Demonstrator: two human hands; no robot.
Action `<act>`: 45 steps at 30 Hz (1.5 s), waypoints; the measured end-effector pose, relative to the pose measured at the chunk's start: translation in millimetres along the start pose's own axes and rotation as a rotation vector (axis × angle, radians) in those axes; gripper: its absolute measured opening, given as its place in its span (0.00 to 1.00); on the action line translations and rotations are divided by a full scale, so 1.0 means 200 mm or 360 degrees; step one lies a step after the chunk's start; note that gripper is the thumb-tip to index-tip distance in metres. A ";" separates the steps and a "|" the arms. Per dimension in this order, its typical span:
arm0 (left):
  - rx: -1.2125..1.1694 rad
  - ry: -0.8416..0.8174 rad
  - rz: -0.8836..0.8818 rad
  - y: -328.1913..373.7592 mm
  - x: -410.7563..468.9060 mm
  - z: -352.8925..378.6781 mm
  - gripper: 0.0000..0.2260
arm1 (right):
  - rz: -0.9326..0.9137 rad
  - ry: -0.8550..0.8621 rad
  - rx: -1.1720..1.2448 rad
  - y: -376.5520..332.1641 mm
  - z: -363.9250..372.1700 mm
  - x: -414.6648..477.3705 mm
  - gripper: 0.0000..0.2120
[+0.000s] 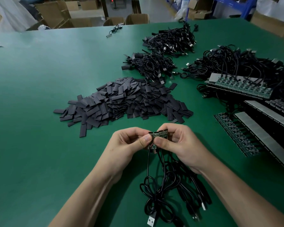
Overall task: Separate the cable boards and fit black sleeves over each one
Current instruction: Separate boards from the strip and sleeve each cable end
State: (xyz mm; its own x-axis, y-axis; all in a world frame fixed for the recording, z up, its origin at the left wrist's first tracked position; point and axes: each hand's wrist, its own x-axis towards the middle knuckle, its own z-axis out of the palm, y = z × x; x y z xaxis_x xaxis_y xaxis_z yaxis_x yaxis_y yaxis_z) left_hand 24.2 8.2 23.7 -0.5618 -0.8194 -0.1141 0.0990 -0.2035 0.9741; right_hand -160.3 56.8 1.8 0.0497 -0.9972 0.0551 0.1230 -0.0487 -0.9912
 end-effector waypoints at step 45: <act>0.2040 0.0823 0.0331 0.18 0.58 -0.43 0.09 | 0.0255 -0.0147 0.0871 -0.16 -0.14 -0.05 0.12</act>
State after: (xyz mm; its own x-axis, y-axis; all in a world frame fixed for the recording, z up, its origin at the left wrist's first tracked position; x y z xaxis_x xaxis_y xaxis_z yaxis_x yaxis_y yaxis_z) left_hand 32.8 -140.2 27.9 -0.2387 -0.9334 0.2679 -0.8266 0.3401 0.4484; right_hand -192.5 67.3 30.3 0.1936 -0.9795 -0.0560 0.6001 0.1634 -0.7830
